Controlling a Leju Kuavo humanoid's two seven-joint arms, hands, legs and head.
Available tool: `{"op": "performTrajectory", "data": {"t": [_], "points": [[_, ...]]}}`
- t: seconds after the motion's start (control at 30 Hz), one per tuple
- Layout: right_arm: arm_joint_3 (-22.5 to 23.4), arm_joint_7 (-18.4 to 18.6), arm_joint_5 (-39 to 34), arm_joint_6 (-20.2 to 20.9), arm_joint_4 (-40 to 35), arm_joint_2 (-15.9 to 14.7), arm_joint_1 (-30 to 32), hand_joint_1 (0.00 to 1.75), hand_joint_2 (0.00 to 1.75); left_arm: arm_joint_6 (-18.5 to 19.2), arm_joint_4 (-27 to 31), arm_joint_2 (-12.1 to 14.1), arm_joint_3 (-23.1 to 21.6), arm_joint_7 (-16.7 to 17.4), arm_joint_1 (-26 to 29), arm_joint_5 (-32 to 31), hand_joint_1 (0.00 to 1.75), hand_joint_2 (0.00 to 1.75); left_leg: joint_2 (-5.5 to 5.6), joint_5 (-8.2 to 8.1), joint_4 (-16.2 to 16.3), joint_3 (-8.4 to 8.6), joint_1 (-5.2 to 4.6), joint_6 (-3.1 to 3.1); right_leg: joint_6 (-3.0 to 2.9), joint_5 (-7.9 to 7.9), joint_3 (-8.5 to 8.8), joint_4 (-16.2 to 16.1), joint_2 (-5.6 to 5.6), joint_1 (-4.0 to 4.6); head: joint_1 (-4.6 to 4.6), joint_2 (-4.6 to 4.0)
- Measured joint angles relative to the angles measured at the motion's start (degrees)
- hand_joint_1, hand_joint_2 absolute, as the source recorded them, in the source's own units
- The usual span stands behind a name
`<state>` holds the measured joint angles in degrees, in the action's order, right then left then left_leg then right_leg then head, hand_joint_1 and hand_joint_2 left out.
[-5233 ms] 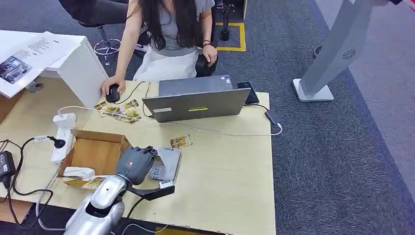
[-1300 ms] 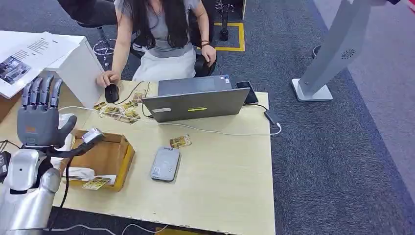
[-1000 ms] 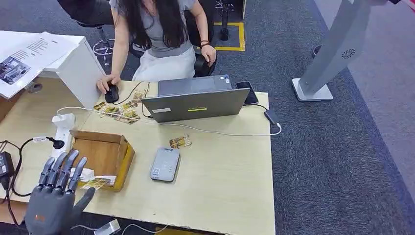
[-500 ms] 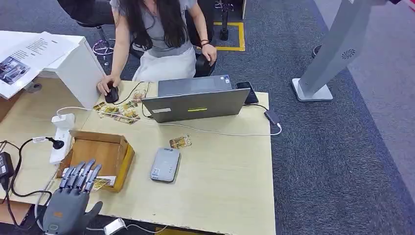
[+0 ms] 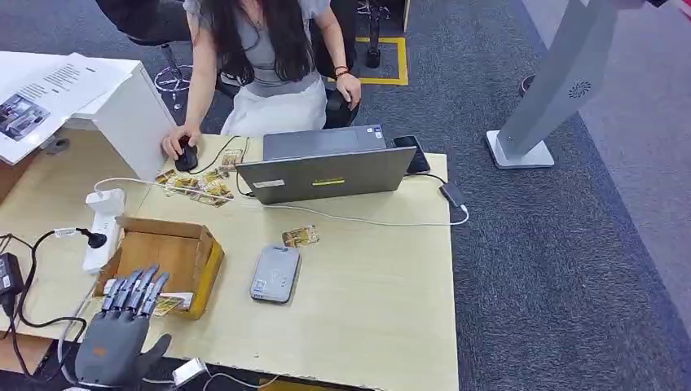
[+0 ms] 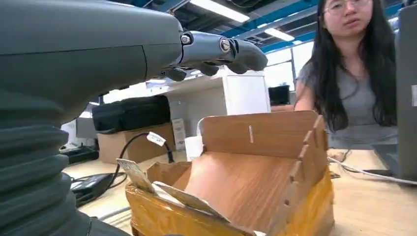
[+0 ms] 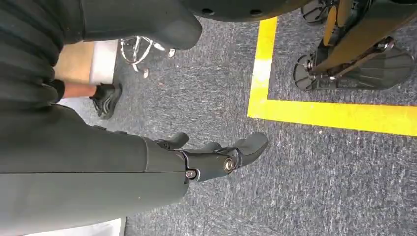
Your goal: Pass the card to the sensor for recognition and then transmit it.
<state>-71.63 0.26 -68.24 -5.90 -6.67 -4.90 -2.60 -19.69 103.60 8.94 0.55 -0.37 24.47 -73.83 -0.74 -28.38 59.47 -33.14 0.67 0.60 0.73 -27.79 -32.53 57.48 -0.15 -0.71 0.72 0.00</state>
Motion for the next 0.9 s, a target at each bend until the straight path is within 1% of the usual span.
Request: {"op": "performTrajectory", "data": {"t": [0.17,0.33,0.57,0.9], "points": [[-0.39,0.02,0.00,0.00,0.00,0.00,-0.01,0.00,1.75,0.11,-1.27,-0.59,2.25,-0.72,-0.88,0.13,0.00,1.75,0.01,0.00,0.00,-0.01,0.00,0.00,0.00,0.00,-0.01,0.00,-0.01,0.00,0.00,0.00],[-0.79,0.02,0.00,0.00,0.00,0.00,-0.02,0.00,1.75,0.15,-2.12,-1.16,3.34,-1.05,-1.57,0.11,0.00,1.75,0.02,0.00,0.00,-0.02,0.00,0.00,0.00,0.00,0.00,0.00,-0.02,0.00,0.02,0.00],[-0.87,0.02,0.00,0.00,0.00,0.00,-0.01,0.00,1.75,0.15,-2.62,-1.57,3.52,-1.09,-1.72,0.07,0.00,1.75,0.02,0.00,0.00,-0.01,0.00,0.00,0.00,0.00,0.00,0.00,-0.01,0.00,0.00,0.00],[-1.01,0.00,0.00,0.04,0.02,0.00,-0.03,0.00,1.75,0.22,-3.36,-2.49,4.04,-2.01,-2.45,-0.44,0.00,1.75,0.03,0.00,0.00,-0.01,0.00,0.00,0.00,0.00,0.00,0.00,-0.03,0.00,0.00,0.00]]}}
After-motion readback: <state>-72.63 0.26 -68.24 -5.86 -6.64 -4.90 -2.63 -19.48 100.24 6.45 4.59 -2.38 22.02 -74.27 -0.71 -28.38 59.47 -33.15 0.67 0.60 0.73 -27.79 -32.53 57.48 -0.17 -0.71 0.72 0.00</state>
